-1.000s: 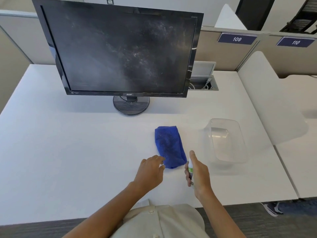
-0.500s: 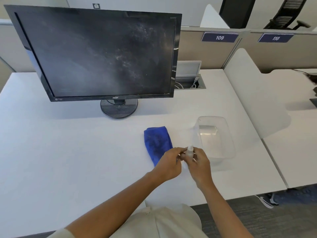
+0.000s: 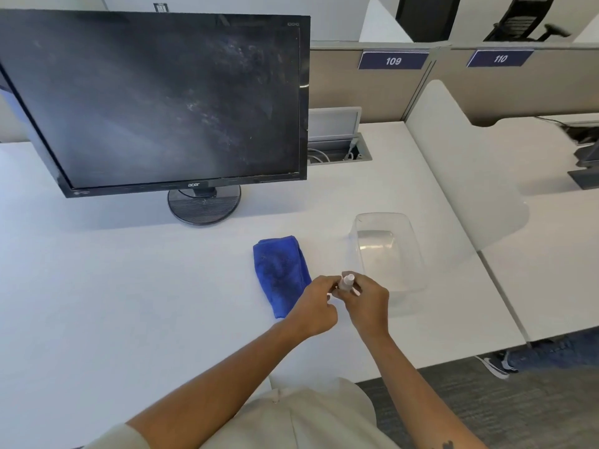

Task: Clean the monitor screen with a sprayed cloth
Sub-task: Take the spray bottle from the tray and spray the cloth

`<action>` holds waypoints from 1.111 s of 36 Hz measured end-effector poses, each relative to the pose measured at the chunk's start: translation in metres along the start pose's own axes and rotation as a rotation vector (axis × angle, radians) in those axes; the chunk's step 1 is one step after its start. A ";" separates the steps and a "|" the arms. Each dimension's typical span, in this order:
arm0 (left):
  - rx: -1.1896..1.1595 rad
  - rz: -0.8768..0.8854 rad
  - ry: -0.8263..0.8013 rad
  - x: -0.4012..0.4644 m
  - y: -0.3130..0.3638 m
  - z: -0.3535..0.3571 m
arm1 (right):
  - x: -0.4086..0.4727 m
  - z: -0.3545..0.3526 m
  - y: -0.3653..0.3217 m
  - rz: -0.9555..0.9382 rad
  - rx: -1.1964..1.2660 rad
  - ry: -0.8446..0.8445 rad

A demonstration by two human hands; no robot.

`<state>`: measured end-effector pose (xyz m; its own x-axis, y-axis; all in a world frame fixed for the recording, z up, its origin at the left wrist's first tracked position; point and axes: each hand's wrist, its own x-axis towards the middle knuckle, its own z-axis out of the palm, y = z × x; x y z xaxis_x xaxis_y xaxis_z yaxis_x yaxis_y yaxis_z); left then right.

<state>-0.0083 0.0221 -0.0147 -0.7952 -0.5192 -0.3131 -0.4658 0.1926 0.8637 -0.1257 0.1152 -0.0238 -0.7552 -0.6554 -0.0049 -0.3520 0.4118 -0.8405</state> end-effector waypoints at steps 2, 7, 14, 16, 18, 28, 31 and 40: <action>-0.001 -0.002 0.002 0.001 0.000 0.001 | 0.001 0.001 0.003 -0.005 -0.025 0.000; -0.008 -0.004 0.000 0.001 0.002 0.003 | 0.004 0.001 0.007 -0.005 -0.016 -0.003; 0.012 -0.016 0.006 -0.001 0.001 0.002 | -0.003 -0.002 0.002 -0.002 -0.048 -0.003; 0.013 -0.019 0.009 -0.003 -0.001 0.000 | -0.005 -0.003 0.000 0.013 -0.071 -0.003; 0.010 -0.027 0.012 -0.005 -0.002 -0.003 | -0.006 -0.004 -0.004 0.027 -0.078 -0.011; -0.035 -0.019 0.115 -0.019 -0.016 -0.033 | -0.004 -0.018 -0.044 -0.244 -0.097 0.101; -0.051 -0.040 0.196 -0.023 -0.023 -0.049 | 0.001 -0.010 -0.061 -0.365 -0.099 0.155; -0.026 -0.202 0.368 -0.031 -0.058 -0.090 | 0.006 0.056 -0.069 -0.303 -0.108 -0.119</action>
<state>0.0784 -0.0478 -0.0192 -0.4947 -0.8084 -0.3191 -0.5844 0.0376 0.8106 -0.0754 0.0477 0.0037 -0.5397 -0.8249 0.1681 -0.6119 0.2472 -0.7513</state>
